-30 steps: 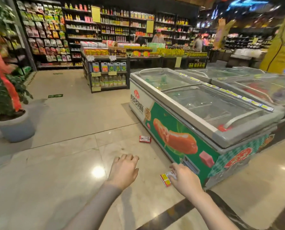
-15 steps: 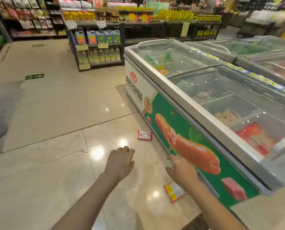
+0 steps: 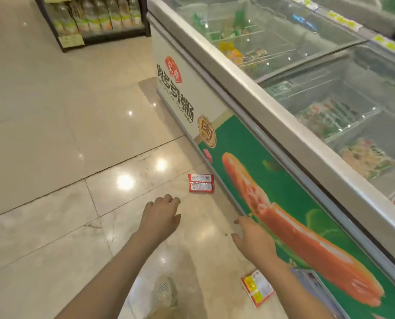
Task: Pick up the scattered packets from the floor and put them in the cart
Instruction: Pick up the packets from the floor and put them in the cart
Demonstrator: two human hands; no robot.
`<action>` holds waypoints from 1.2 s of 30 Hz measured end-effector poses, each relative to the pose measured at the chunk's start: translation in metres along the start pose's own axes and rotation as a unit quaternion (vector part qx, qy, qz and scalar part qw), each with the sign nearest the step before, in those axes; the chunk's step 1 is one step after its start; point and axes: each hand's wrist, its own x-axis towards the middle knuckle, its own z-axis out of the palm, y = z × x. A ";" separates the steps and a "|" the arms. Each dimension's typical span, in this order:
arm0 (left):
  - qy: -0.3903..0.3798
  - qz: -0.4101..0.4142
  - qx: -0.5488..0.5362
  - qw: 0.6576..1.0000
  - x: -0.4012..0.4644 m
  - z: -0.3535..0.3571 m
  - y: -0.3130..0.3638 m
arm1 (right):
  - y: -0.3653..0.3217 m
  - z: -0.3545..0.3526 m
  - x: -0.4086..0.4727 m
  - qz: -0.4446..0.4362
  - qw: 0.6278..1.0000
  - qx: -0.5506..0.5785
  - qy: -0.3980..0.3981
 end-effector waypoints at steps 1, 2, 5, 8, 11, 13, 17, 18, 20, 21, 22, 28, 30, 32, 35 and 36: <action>-0.008 0.002 0.001 1.000 0.027 0.006 -0.009 | -0.003 0.003 0.026 0.012 1.000 0.002 -0.004; -0.019 0.003 0.002 1.000 0.054 0.013 -0.016 | -0.005 0.007 0.050 0.022 1.000 0.003 -0.010; -0.049 0.008 -0.003 0.999 0.127 0.043 -0.036 | -0.004 0.023 0.121 0.048 0.998 0.002 -0.026; -0.083 0.009 -0.013 0.996 0.199 0.083 -0.052 | 0.003 0.047 0.195 0.064 0.997 -0.007 -0.048; -0.114 0.001 -0.024 0.993 0.268 0.129 -0.065 | 0.016 0.079 0.268 0.077 0.995 -0.009 -0.066; -0.131 -0.004 -0.030 0.991 0.312 0.167 -0.073 | 0.026 0.101 0.316 0.077 0.993 -0.023 -0.082; -0.153 -0.010 -0.040 0.987 0.394 0.244 -0.086 | 0.047 0.150 0.403 0.083 0.991 -0.033 -0.102; -0.156 -0.009 -0.042 0.987 0.413 0.265 -0.088 | 0.053 0.164 0.423 0.085 0.990 -0.037 -0.103; -0.161 -0.003 -0.038 0.986 0.451 0.310 -0.093 | 0.066 0.196 0.461 0.086 0.990 -0.044 -0.104; -0.166 0.001 -0.035 0.986 0.469 0.333 -0.096 | 0.072 0.213 0.477 0.090 0.990 -0.042 -0.105; -0.173 0.007 -0.031 0.984 0.486 0.356 -0.098 | 0.078 0.231 0.493 0.096 0.989 -0.042 -0.107; -0.180 0.066 0.000 0.982 0.587 0.483 -0.100 | 0.122 0.331 0.565 0.116 0.984 -0.055 -0.124; -0.190 0.079 0.004 0.978 0.611 0.510 -0.096 | 0.138 0.352 0.573 0.121 0.982 -0.061 -0.128; -0.191 0.094 0.022 0.977 0.627 0.523 -0.090 | 0.150 0.365 0.573 0.129 0.982 -0.064 -0.122; -0.221 0.077 -0.009 0.972 0.635 0.530 -0.083 | 0.160 0.375 0.566 0.154 0.980 -0.068 -0.107; -0.239 0.061 -0.030 0.969 0.633 0.530 -0.083 | 0.162 0.377 0.564 0.164 0.979 -0.065 -0.102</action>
